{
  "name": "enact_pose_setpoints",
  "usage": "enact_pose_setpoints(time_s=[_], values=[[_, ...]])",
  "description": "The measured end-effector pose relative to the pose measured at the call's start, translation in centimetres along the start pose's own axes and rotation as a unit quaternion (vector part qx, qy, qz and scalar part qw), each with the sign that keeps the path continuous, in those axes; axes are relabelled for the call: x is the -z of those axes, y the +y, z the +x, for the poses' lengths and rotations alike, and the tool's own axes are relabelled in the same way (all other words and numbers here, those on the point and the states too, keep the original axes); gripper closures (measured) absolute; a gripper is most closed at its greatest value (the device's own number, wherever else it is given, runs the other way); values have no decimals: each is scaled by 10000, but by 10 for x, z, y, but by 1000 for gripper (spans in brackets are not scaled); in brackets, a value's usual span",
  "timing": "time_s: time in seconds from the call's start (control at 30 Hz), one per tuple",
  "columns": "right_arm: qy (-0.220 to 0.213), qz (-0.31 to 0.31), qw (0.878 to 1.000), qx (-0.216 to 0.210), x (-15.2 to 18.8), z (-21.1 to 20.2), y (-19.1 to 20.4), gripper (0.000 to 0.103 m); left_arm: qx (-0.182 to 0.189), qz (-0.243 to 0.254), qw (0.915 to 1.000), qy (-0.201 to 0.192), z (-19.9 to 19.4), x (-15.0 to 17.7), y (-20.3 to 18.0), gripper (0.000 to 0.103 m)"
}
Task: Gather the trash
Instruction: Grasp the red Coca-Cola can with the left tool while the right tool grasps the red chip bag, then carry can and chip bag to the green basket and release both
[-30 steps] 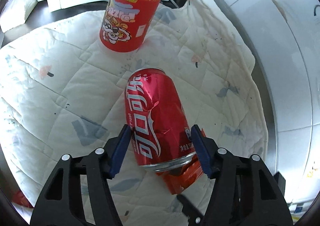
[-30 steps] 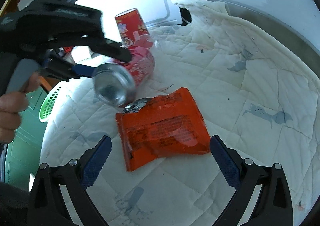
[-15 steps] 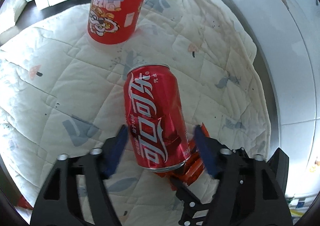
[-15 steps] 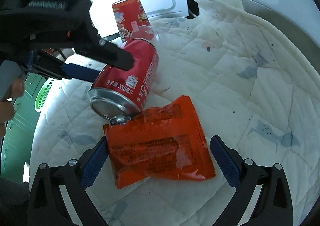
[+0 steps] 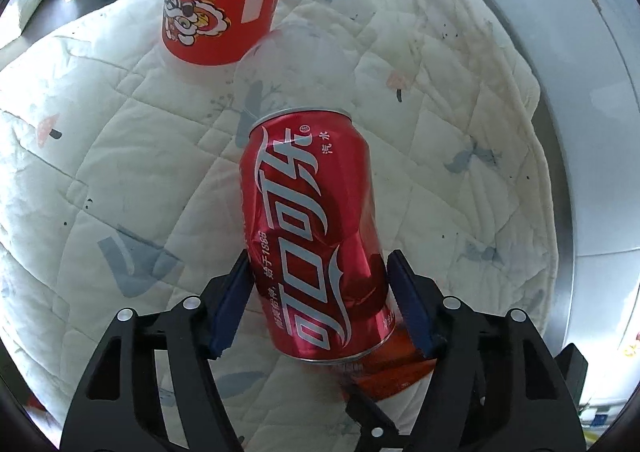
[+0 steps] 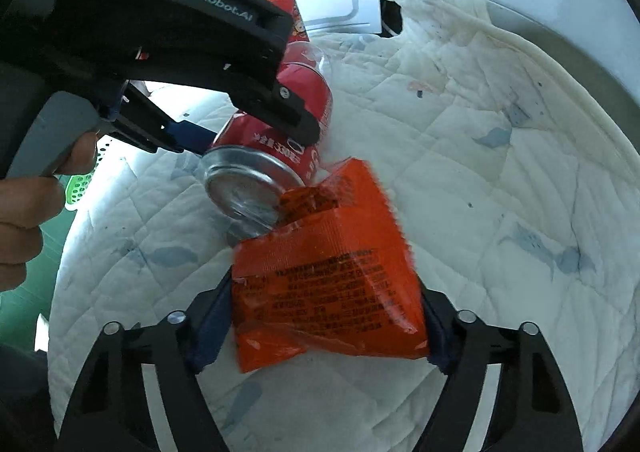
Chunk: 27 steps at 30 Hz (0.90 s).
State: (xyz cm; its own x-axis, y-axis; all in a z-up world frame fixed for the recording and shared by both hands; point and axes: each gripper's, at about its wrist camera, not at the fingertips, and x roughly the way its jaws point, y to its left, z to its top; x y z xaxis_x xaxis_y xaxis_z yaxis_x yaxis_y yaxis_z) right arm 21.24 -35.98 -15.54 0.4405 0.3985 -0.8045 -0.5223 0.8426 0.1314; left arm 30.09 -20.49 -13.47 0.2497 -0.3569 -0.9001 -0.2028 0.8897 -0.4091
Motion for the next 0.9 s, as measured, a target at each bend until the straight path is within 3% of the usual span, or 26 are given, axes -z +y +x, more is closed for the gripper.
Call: enact_pose_setpoints(time_s=[0.23,0.53,0.7,0.9], values=[[-117,296,9995,-10,7,-12,1,36,146,248,9995,-97,-22,13,6,38],[-280,466,9985,2,12,-36,25,37,476,588,9958,-508,-87,38,34,38],[-383,476,9980,-155,3,-38,57,36,394,622,9933,-890,-131,52,76,38],[-441,325,9967,-596,-29,-25,119,36,99,362,9894,-1404,-186,62,154,38]])
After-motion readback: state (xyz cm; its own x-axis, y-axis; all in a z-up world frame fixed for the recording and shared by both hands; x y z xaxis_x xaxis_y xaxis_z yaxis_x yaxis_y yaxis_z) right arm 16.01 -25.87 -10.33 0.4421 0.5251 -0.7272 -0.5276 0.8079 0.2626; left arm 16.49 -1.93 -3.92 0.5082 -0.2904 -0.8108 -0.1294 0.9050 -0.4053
